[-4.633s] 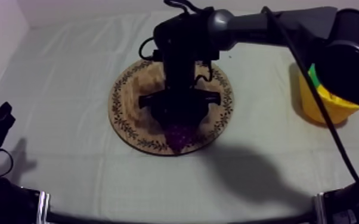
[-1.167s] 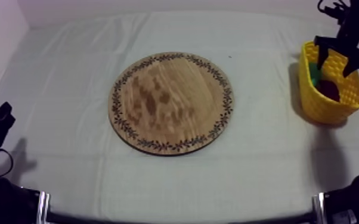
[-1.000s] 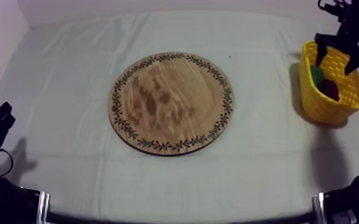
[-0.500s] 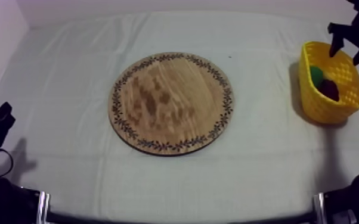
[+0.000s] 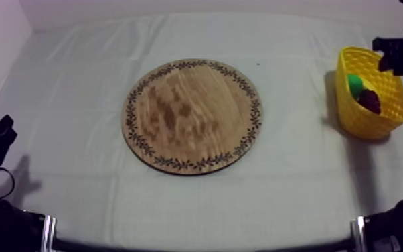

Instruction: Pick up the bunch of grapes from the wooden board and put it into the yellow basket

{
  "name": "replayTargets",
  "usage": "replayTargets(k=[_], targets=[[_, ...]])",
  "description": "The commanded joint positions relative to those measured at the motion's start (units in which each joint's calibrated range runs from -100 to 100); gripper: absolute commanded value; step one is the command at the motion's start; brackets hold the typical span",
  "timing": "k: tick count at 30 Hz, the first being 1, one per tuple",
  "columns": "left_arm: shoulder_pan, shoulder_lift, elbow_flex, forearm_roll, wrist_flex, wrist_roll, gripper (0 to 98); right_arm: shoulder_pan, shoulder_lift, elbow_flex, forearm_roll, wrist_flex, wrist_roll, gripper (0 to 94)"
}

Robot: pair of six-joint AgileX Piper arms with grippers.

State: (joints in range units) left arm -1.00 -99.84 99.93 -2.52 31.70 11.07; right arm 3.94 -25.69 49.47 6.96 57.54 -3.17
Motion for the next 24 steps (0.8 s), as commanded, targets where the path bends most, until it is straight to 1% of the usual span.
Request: replayTargets(k=[1, 5, 8, 10, 14, 17, 24], targets=[[0.02, 0.02, -0.04, 0.01, -0.01, -0.01, 0.0, -1.26, -7.77, 6.77, 0.14, -3.32, -0.03, 14.4], [0.02, 0.02, -0.04, 0.01, -0.01, -0.01, 0.0, -2.43, -14.84, 13.31, -0.97, -7.08, 1.13, 4.8], [0.02, 0.02, -0.04, 0.01, -0.01, -0.01, 0.0, -3.85, -19.43, 18.72, -1.45, -9.79, 1.94, 1.8], [0.02, 0.02, -0.04, 0.01, -0.01, -0.01, 0.0, -4.81, -22.28, 22.61, -1.51, -11.77, 2.15, 1.1], [0.02, 0.02, -0.04, 0.01, -0.01, -0.01, 0.0, -5.27, -28.12, 30.59, -1.90, -16.50, 0.41, 0.5], [0.02, 0.02, -0.04, 0.01, -0.01, -0.01, 0.0, -5.53, -32.50, 35.60, -2.71, -19.58, 0.20, 0.4], [0.02, 0.02, -0.04, 0.01, -0.01, -0.01, 0.0, -7.12, -41.12, 43.67, -5.57, -23.31, 3.86, 0.3]])
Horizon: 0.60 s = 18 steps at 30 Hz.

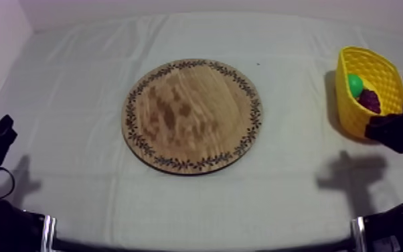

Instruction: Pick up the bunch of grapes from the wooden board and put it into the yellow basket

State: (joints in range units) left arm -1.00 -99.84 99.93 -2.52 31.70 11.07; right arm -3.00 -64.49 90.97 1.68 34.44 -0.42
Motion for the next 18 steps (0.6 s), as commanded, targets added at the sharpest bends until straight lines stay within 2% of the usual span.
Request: replayTargets(k=[1, 5, 12, 18], targets=[[0.02, 0.02, -0.04, 0.01, -0.01, -0.01, 0.0, -0.37, -3.75, 3.17, -0.71, -0.39, 1.70, 0.3], [0.02, 0.02, -0.04, 0.01, -0.01, -0.01, 0.0, -1.26, -10.45, 5.92, -2.26, 1.12, 3.25, 0.3], [0.02, 0.02, -0.04, 0.01, -0.01, -0.01, 0.0, -3.93, -20.80, 6.66, -3.19, 4.61, 3.41, 0.3], [0.02, 0.02, -0.04, 0.01, -0.01, -0.01, 0.0, -5.11, -27.29, 7.22, -3.33, 3.85, 7.54, 0.3]])
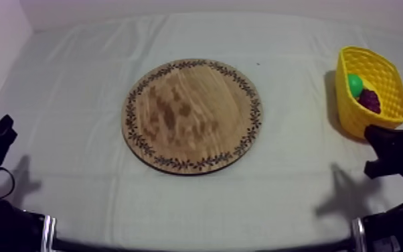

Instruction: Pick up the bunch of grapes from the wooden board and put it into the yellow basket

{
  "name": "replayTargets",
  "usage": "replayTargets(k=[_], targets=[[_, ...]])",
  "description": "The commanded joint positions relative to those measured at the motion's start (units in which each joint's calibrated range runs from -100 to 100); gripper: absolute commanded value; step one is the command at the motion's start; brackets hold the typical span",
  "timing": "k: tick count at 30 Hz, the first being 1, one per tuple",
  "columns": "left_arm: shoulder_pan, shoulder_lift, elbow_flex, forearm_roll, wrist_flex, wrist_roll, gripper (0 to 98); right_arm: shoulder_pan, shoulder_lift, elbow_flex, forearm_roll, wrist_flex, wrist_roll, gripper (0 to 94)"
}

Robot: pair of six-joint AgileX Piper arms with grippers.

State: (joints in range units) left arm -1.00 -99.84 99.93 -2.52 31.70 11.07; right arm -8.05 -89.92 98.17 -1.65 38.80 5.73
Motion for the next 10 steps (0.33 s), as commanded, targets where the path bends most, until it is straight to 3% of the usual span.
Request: replayTargets(k=[1, 10], targets=[[0.02, 0.02, -0.04, 0.01, -0.01, -0.01, 0.0, -0.11, -2.80, 0.13, -0.03, -0.72, 2.02, 0.3], [0.02, 0.02, -0.04, 0.01, -0.01, -0.01, 0.0, 1.86, -5.71, 1.12, -0.08, -0.80, 3.83, 0.3]])
